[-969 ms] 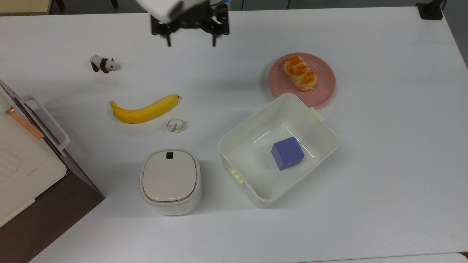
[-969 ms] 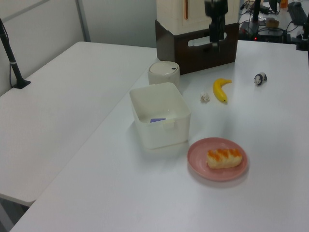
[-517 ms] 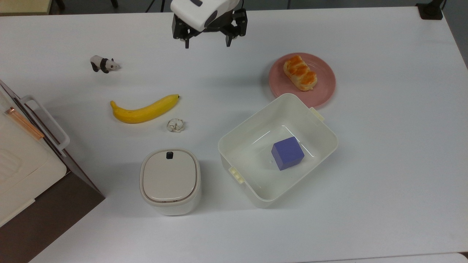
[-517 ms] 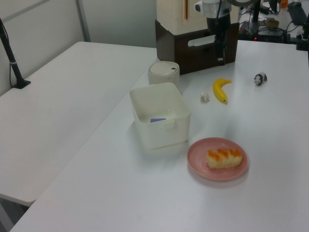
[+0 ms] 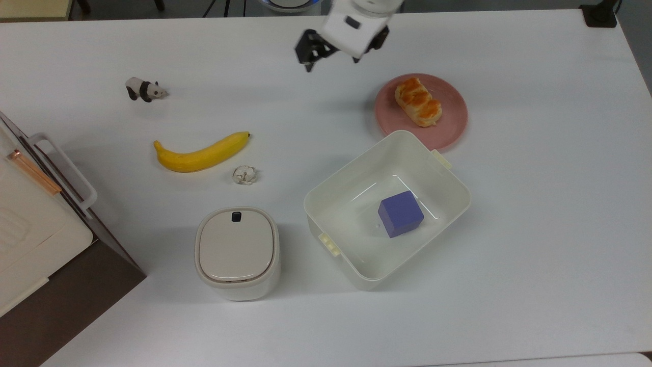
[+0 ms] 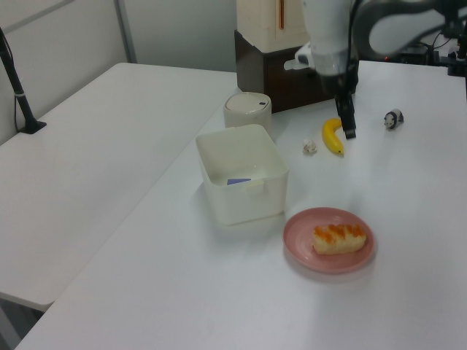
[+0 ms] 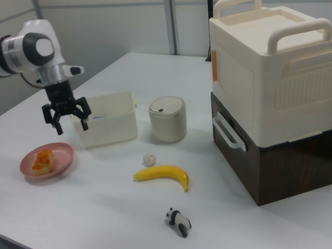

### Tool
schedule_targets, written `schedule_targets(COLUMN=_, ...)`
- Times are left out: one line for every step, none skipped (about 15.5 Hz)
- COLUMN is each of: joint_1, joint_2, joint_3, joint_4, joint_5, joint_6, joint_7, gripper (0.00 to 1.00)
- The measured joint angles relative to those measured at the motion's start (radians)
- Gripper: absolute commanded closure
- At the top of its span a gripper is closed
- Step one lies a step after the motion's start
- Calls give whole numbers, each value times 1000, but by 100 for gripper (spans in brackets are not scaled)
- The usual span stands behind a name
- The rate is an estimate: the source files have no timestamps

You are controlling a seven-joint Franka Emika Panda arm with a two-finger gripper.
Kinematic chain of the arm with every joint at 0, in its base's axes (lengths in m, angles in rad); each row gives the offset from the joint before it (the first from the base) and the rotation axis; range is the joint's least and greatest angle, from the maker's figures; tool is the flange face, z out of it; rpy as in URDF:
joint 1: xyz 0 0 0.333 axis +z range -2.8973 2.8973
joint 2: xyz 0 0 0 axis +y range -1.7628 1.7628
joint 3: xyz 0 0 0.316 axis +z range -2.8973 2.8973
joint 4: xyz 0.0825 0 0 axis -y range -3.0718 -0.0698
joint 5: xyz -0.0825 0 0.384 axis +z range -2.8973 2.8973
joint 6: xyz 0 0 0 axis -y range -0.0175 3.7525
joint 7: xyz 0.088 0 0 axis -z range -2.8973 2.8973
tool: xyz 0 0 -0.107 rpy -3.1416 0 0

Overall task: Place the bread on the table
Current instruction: 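Move the gripper over the bread roll on the pink plate and lower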

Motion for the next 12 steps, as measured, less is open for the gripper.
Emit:
schedule_targets(joint_1=19, joint_2=-2, joint_3=0, joint_4=-20, joint_5=0, joint_6=20, joint_7=0, gripper=0)
schedule_targets(joint_1=39, joint_2=-2, joint_3=0, joint_4=-35, joint_5=0, joint_6=38, joint_7=1, gripper=0)
schedule_targets(joint_1=58, joint_2=-3, joint_3=0, joint_4=-49, joint_5=0, joint_6=64, joint_7=13, gripper=0)
schedule_targets(joint_1=75, joint_2=-3, joint_3=0, joint_4=-63, joint_5=0, joint_6=98, joint_7=34, gripper=0)
schedule_targets(joint_1=91, joint_2=-3, joint_3=0, joint_4=-80, joint_5=0, joint_6=138, joint_7=57, gripper=0)
schedule_targets(joint_1=110, joint_2=-2, joint_3=1, joint_4=-108, joint_5=4, joint_6=198, joint_7=79, gripper=0)
schedule_targets(joint_1=119, joint_2=-2, joint_3=1, joint_4=-126, joint_5=21, joint_6=230, joint_7=86, gripper=0)
schedule_targets(joint_1=135, joint_2=2, joint_3=2, joint_4=-145, joint_5=46, joint_6=258, joint_7=86, gripper=0)
schedule_targets(joint_1=146, joint_2=6, joint_3=7, joint_4=-154, joint_5=57, joint_6=263, joint_7=86, gripper=0)
schedule_targets(joint_1=155, joint_2=9, joint_3=16, joint_4=-163, joint_5=68, joint_6=264, joint_7=87, gripper=0)
schedule_targets(joint_1=163, joint_2=11, joint_3=26, joint_4=-170, joint_5=82, joint_6=266, joint_7=88, gripper=0)
schedule_targets(joint_1=175, joint_2=13, joint_3=34, joint_4=-174, joint_5=100, joint_6=268, joint_7=88, gripper=0)
